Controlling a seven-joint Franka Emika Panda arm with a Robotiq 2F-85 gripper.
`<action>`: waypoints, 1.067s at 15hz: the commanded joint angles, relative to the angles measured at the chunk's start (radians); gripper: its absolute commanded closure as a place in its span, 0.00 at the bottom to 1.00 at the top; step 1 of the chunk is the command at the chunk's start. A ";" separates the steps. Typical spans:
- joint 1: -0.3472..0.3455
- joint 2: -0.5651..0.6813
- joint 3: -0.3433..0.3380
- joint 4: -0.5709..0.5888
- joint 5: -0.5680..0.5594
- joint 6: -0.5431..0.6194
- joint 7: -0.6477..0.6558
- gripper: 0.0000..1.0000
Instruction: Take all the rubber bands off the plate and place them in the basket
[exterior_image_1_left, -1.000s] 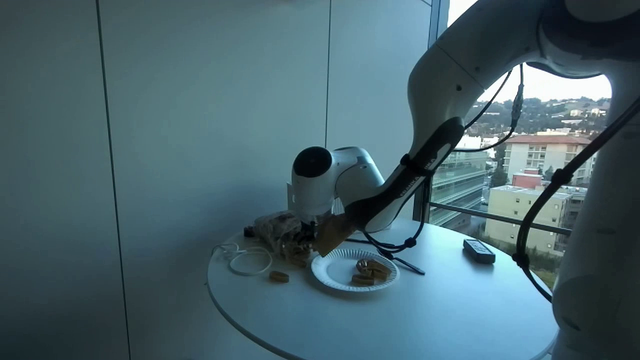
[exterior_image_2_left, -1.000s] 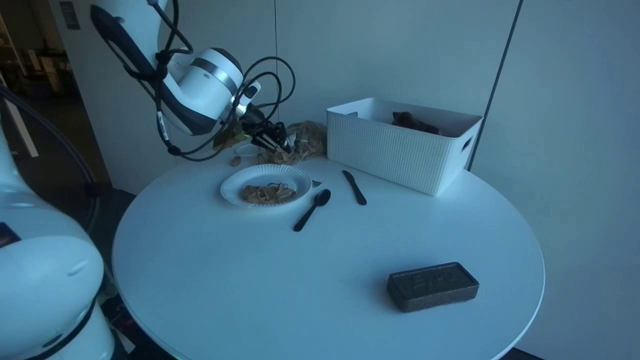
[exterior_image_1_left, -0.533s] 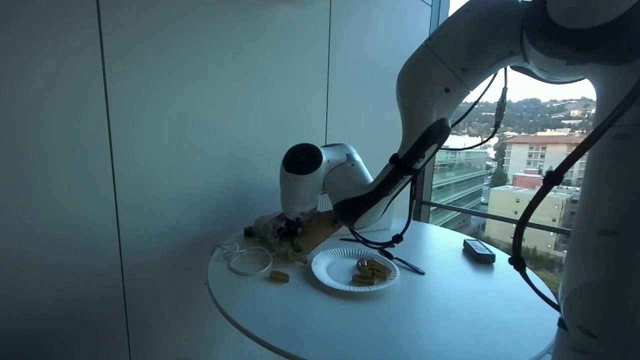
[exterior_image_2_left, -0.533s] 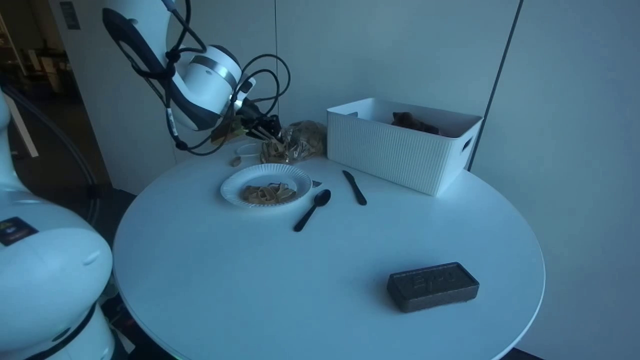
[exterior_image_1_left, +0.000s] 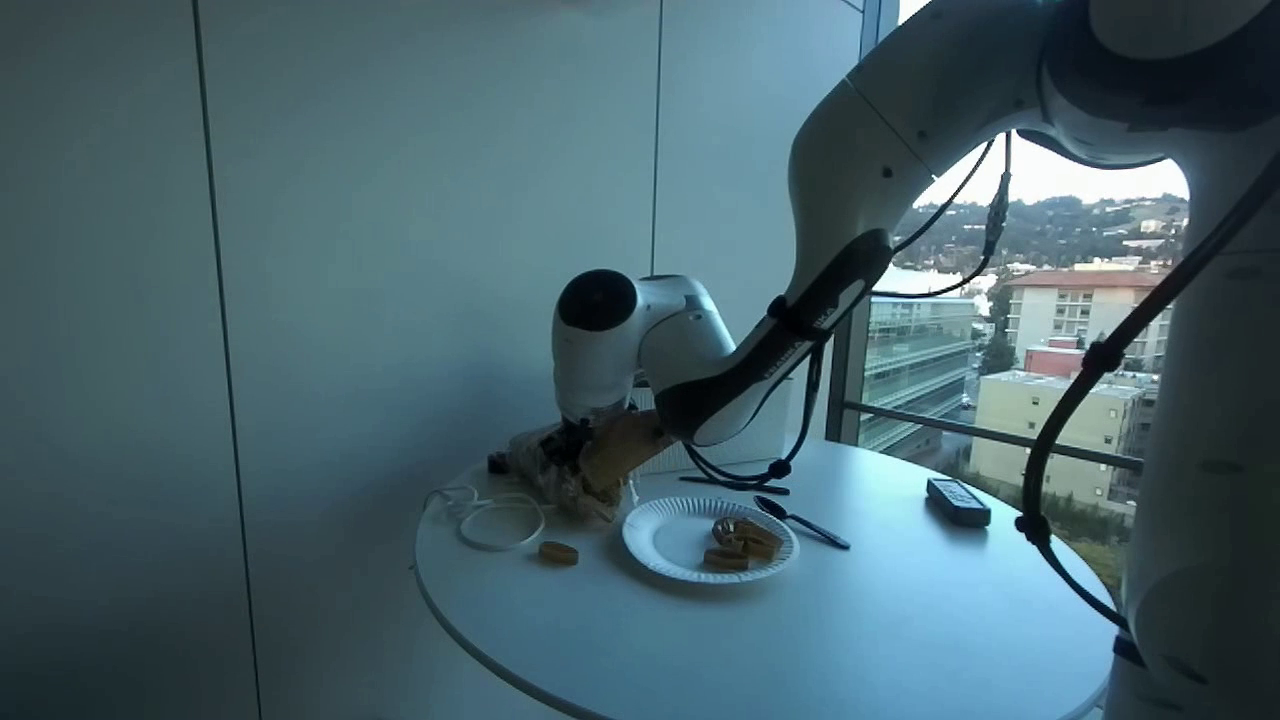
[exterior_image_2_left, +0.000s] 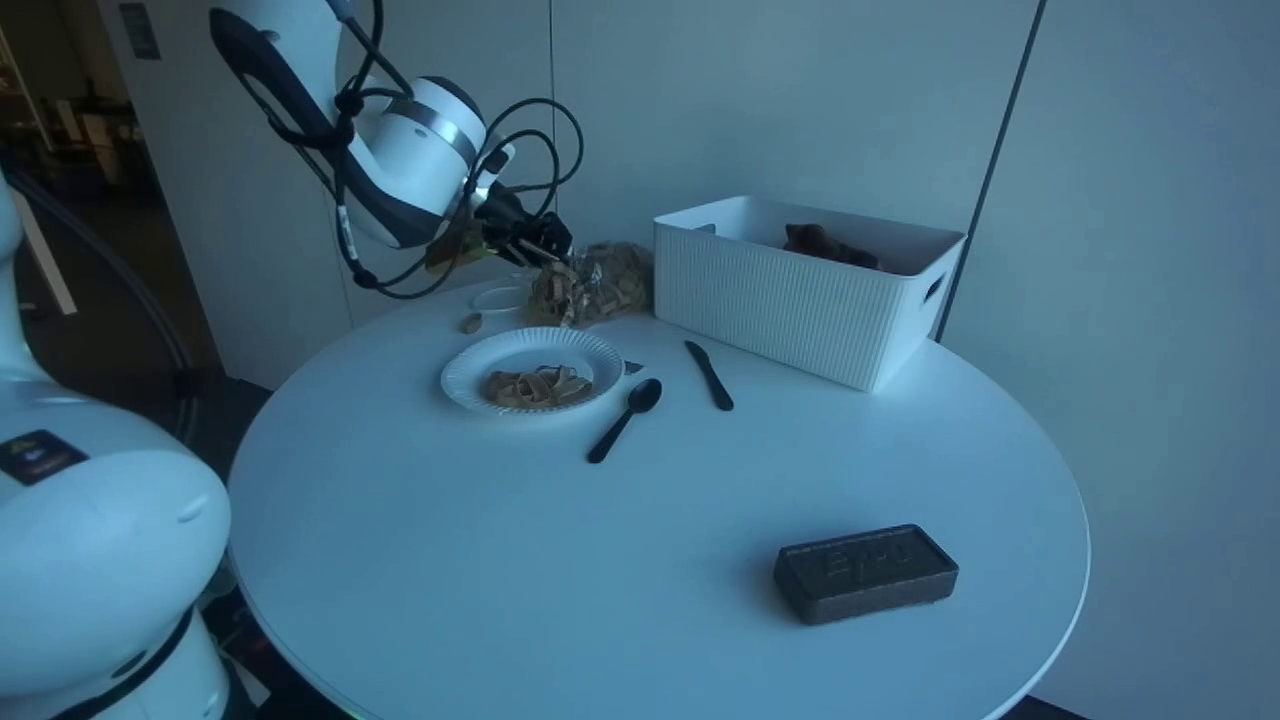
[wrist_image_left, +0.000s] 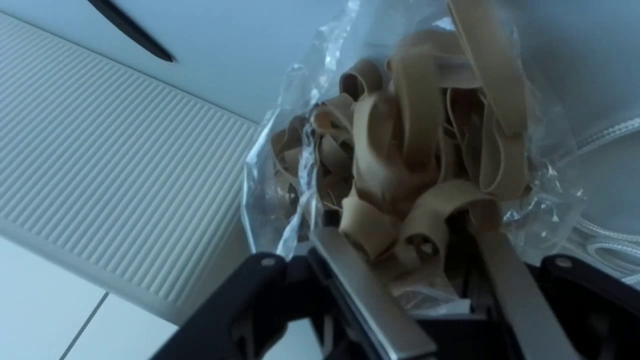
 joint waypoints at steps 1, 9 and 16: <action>0.029 -0.009 -0.025 0.001 0.157 0.004 -0.074 0.16; 0.058 -0.093 -0.014 -0.026 0.683 -0.042 -0.365 0.00; 0.087 -0.262 0.059 -0.040 0.678 -0.439 -0.309 0.00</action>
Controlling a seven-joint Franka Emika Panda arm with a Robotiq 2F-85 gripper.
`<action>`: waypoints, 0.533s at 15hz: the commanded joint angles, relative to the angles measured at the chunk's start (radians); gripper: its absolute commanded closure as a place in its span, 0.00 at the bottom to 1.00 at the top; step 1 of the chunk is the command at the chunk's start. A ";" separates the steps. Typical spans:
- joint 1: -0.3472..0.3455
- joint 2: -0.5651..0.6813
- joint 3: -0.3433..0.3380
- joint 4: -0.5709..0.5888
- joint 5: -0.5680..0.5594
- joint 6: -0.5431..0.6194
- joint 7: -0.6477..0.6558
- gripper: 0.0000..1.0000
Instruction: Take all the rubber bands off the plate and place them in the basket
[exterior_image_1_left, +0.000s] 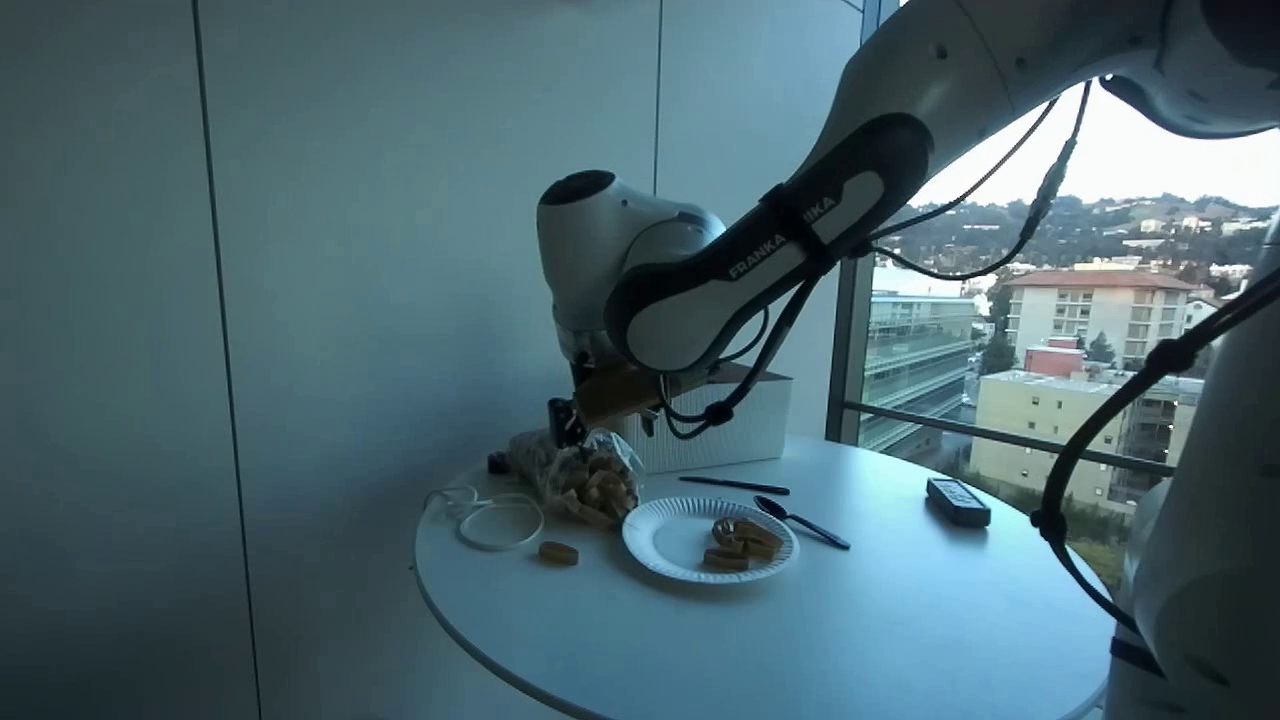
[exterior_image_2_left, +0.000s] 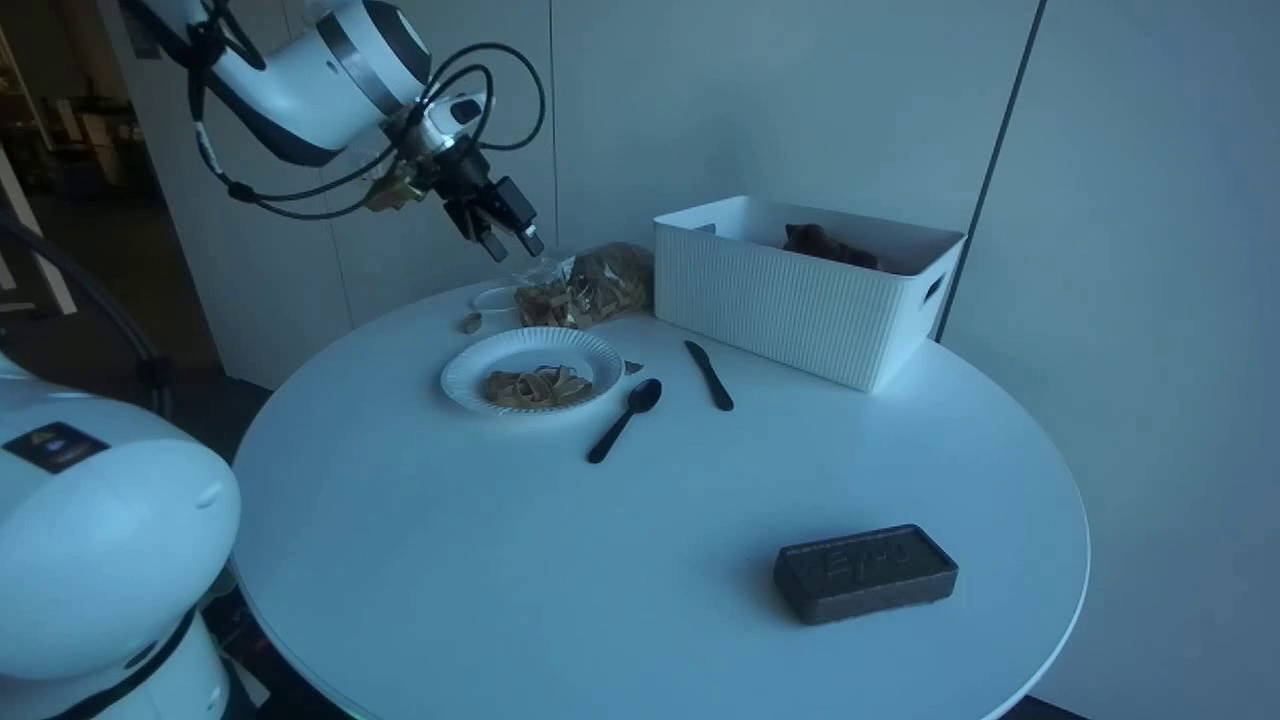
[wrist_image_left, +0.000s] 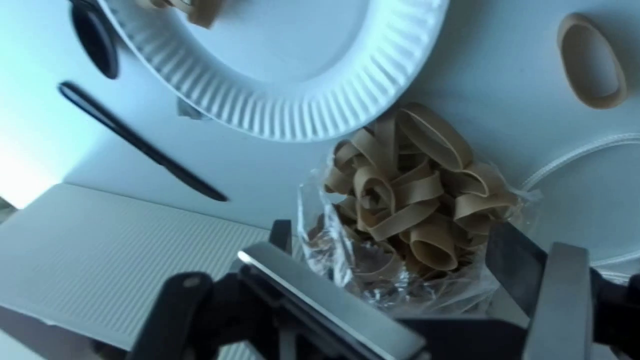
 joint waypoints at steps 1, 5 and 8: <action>0.028 -0.109 0.026 -0.039 0.084 -0.173 -0.027 0.00; 0.031 -0.192 0.020 -0.095 0.255 -0.261 -0.039 0.00; -0.001 -0.262 0.003 -0.166 0.297 -0.254 0.016 0.00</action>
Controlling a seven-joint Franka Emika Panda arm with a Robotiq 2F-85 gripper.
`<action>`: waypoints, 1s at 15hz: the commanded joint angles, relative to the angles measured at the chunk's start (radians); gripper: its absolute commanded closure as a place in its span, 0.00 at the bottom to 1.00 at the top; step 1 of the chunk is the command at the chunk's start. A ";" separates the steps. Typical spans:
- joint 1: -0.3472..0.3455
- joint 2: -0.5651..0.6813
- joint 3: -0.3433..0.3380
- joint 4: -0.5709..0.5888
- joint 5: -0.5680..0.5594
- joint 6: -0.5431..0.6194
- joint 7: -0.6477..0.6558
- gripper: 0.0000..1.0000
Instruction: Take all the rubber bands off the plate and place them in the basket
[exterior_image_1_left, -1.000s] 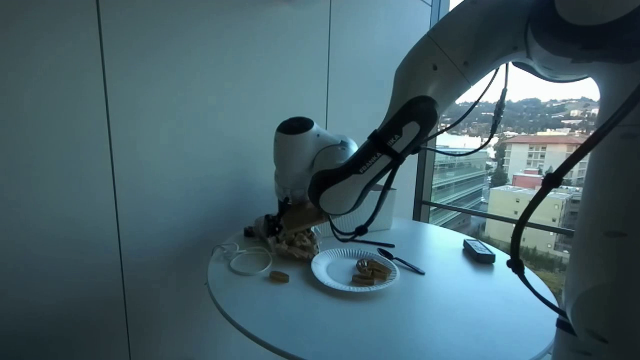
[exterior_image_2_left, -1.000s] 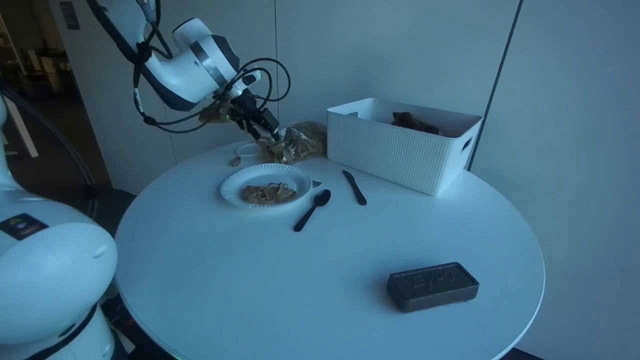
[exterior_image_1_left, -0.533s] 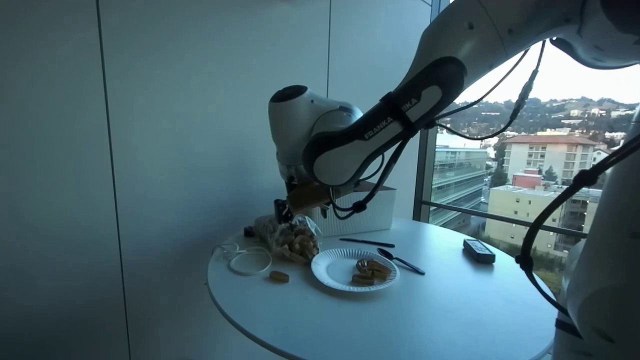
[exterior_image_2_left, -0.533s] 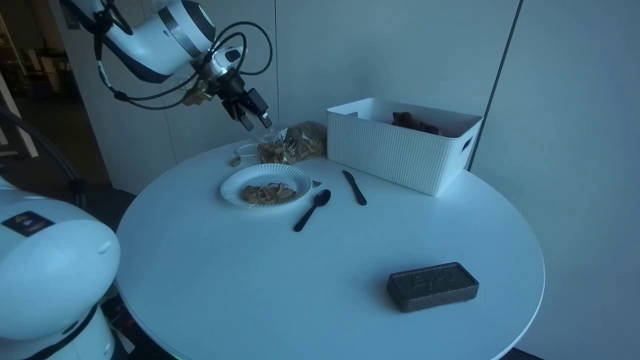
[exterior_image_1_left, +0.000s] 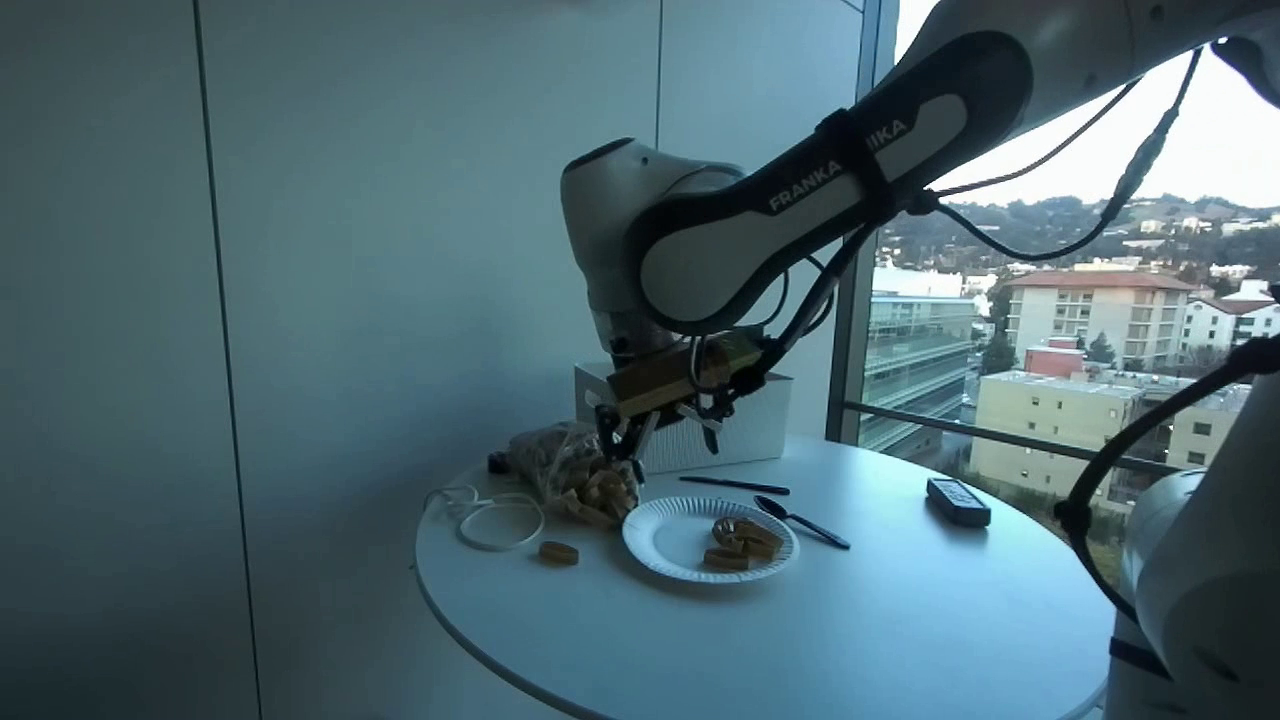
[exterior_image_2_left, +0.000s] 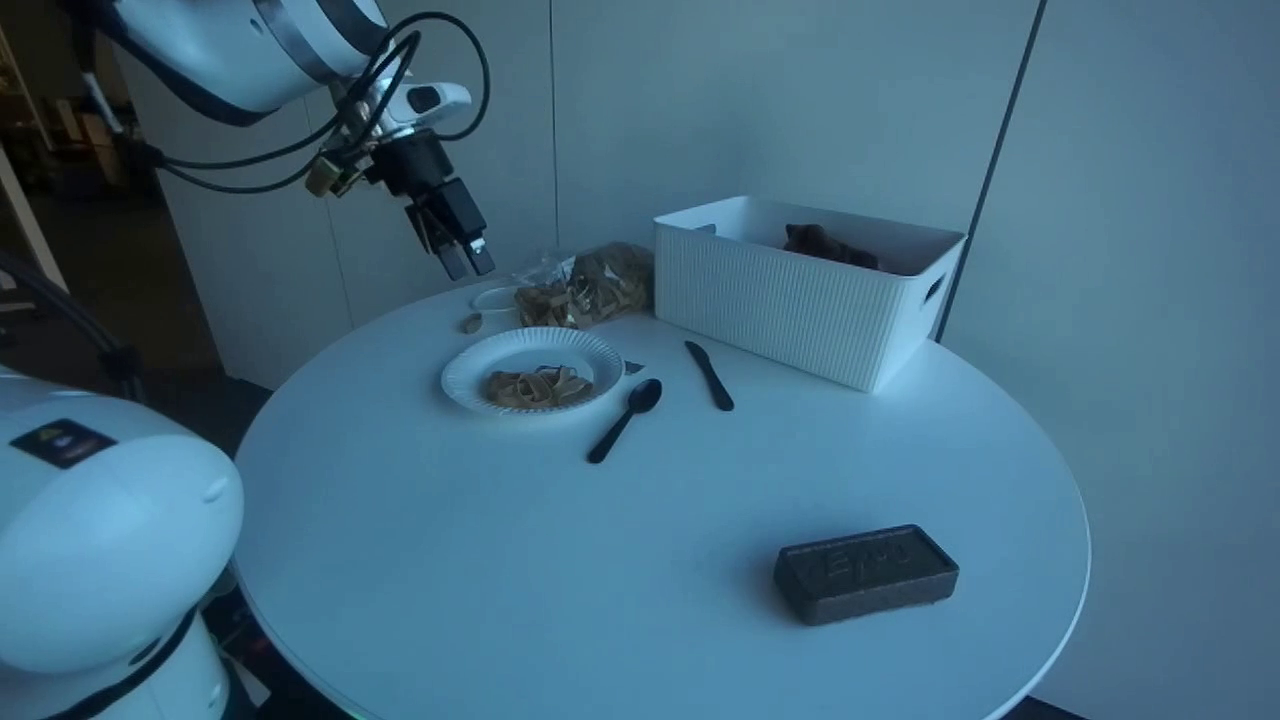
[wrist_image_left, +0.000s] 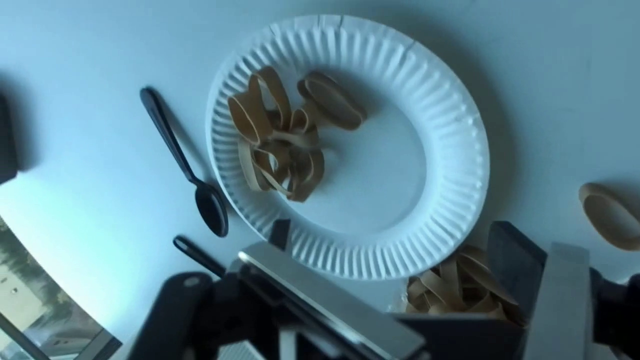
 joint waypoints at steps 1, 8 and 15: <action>-0.024 -0.021 0.009 -0.019 0.019 -0.001 0.005 0.00; -0.051 -0.048 -0.002 -0.058 0.003 -0.030 -0.013 0.00; -0.069 -0.067 -0.095 -0.163 0.036 -0.047 -0.343 0.00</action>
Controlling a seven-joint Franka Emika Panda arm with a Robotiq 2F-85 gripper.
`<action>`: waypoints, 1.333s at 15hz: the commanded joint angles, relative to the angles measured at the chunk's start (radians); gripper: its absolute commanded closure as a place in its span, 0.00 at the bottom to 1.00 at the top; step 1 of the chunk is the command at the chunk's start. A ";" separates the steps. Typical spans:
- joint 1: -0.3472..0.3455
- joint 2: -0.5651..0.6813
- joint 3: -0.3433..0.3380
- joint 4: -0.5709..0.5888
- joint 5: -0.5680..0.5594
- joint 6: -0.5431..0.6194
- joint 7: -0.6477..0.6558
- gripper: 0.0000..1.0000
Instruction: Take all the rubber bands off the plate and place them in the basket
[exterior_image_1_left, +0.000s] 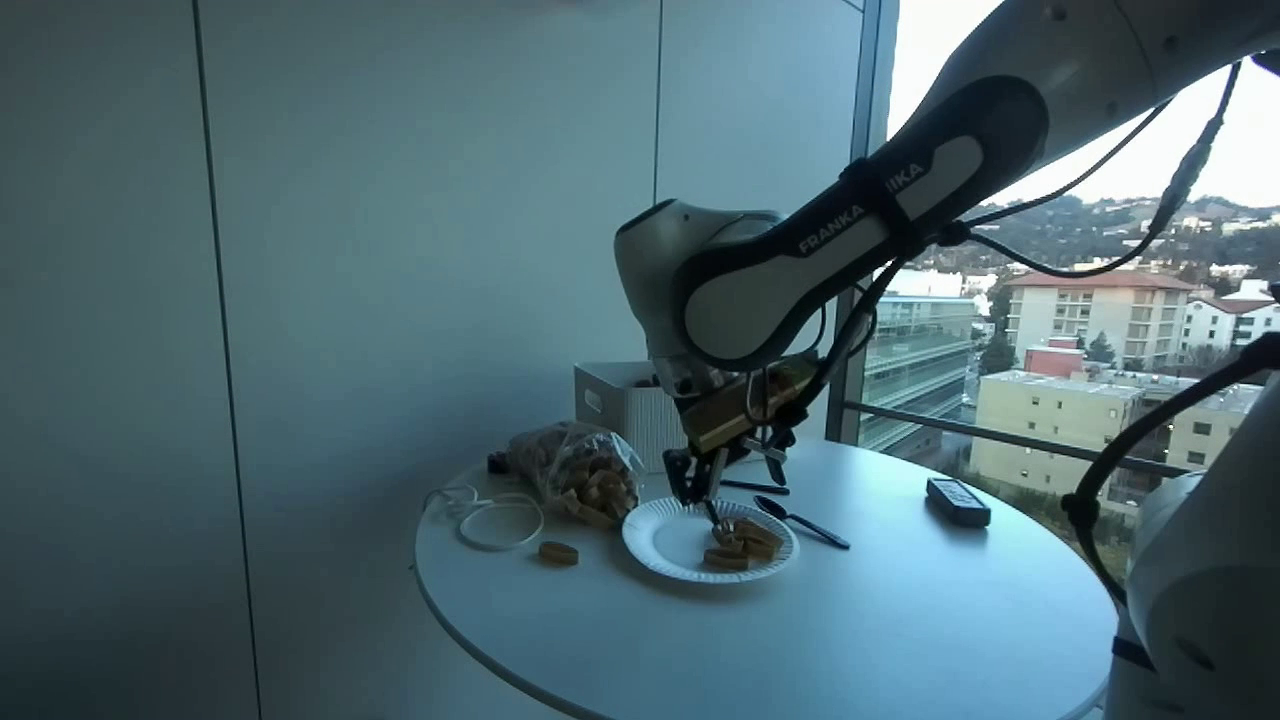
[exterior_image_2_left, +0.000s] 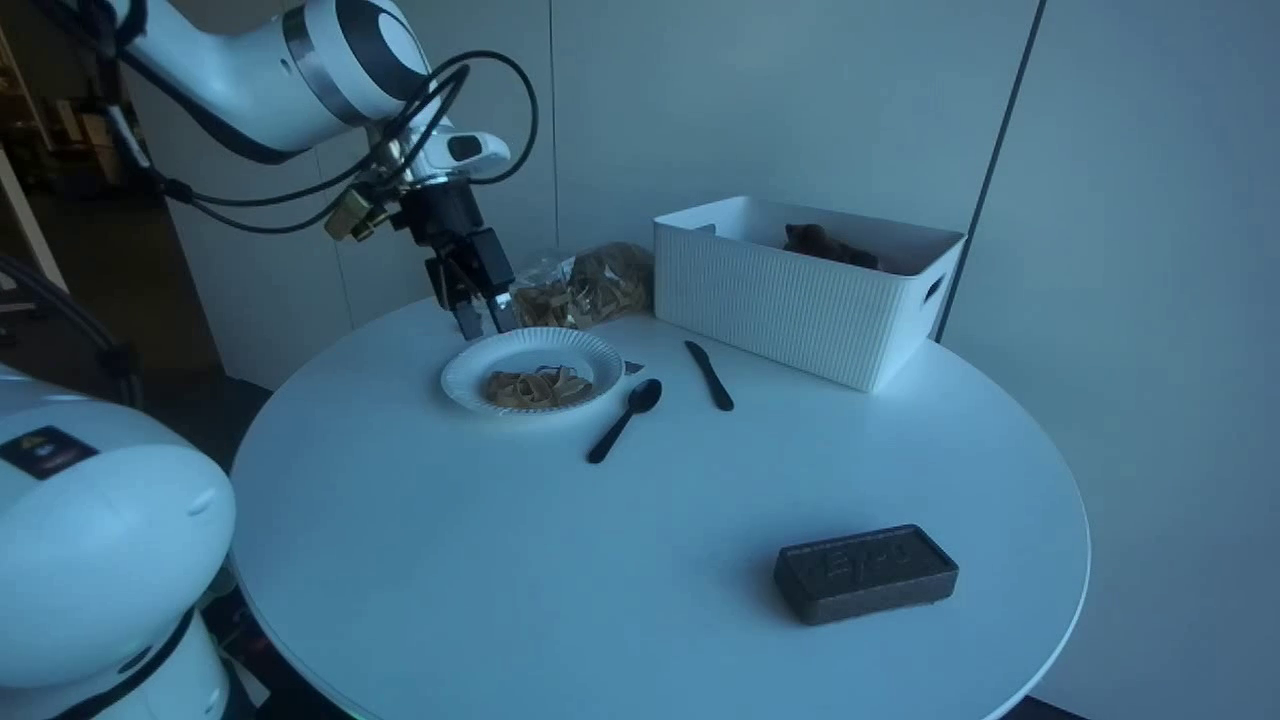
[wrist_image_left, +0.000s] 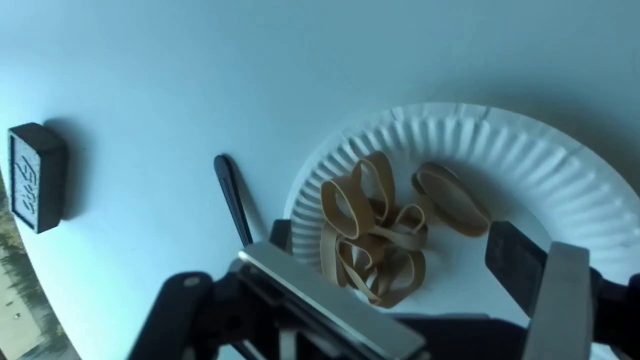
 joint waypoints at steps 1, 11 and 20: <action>-0.016 -0.033 -0.055 -0.048 0.012 0.008 -0.241 0.00; -0.039 -0.004 -0.179 -0.082 0.019 0.170 -0.859 0.00; -0.029 0.088 -0.249 -0.077 0.290 0.308 -1.161 0.00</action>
